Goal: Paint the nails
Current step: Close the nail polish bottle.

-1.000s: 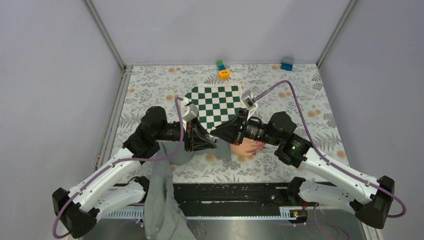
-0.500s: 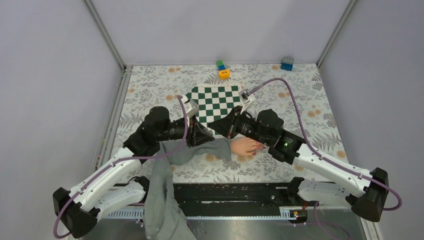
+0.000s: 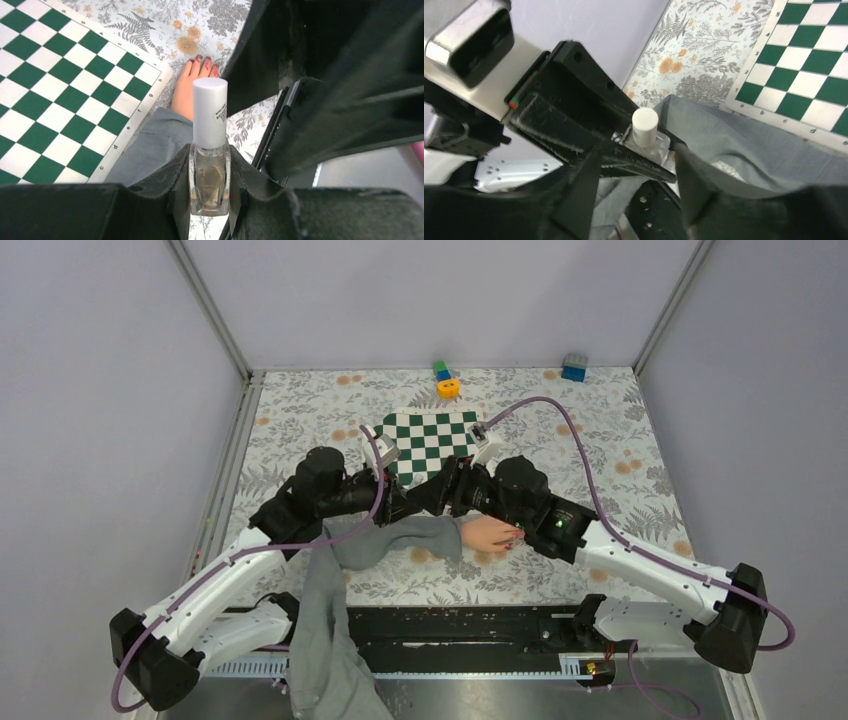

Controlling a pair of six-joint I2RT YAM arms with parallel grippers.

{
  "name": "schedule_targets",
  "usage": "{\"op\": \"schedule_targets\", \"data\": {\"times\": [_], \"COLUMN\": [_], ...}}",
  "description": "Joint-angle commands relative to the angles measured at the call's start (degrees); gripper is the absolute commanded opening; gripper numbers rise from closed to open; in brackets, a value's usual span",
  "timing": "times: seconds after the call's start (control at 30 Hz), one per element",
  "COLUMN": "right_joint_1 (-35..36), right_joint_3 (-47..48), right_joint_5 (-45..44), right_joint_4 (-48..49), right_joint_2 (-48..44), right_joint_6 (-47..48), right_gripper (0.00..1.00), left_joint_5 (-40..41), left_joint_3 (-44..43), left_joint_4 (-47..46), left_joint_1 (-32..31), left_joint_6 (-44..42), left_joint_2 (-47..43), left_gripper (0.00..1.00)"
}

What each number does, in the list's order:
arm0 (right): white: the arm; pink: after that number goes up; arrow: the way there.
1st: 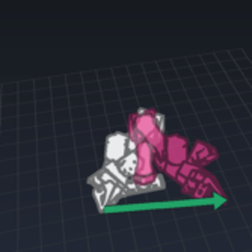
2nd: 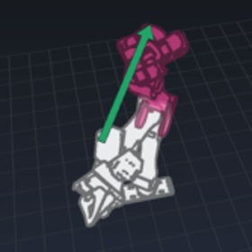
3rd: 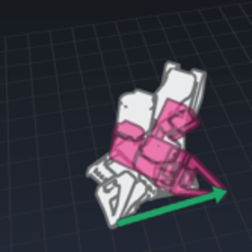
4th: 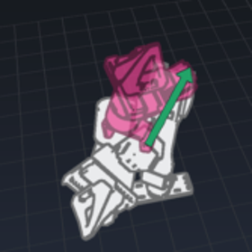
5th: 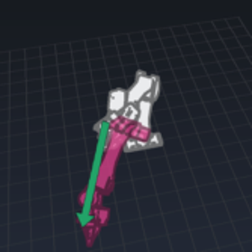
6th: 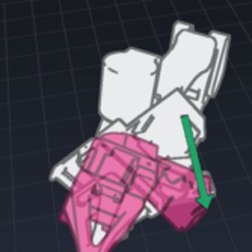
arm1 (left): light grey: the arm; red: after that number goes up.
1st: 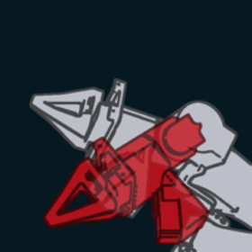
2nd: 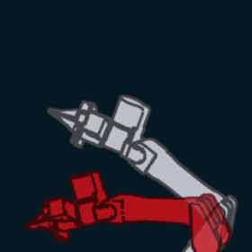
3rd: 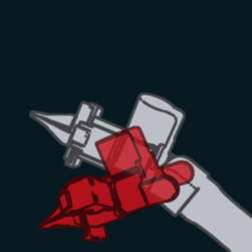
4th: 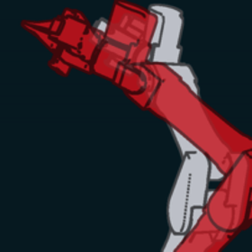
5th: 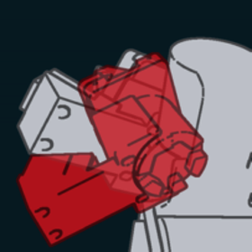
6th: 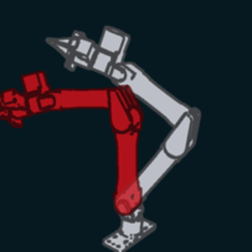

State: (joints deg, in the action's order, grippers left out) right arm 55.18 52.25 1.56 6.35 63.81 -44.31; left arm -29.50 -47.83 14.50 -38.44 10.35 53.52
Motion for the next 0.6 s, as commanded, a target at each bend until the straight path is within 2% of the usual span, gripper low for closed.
{"op": "schedule_targets", "data": {"times": [0.0, 0.07, 0.23, 0.43, 0.57], "right_joint_1": [0.87, 0.9, 0.81, 0.41, 0.45], "right_joint_3": [1.82, 1.72, 2.03, -0.37, -4.52], "right_joint_5": [3.78, 3.24, -2.92, -6.73, -2.97], "right_joint_4": [-0.46, -0.67, -5.03, -6.0, -1.78], "right_joint_2": [-2.16, -4.25, -9.53, -14.88, -20.98], "right_joint_6": [1.91, 2.95, 4.68, 7.67, 15.68], "right_gripper": [0.71, 0.77, 0.83, 0.83, 0.83], "left_joint_5": [-2.01, -4.3, -8.03, -13.3, -22.07], "left_joint_3": [-3.51, -3.06, -2.47, -1.52, -0.81], "left_joint_4": [-3.71, -4.98, -7.07, -10.53, -14.19], "left_joint_1": [0.97, 0.92, 0.91, 0.92, 0.93], "left_joint_6": [-0.9, -0.5, -0.16, 0.86, 3.3], "left_joint_2": [0.96, 0.7, 0.13, -0.92, -0.31], "left_gripper": [0.0, 0.0, 0.0, 0.0, 0.0]}}
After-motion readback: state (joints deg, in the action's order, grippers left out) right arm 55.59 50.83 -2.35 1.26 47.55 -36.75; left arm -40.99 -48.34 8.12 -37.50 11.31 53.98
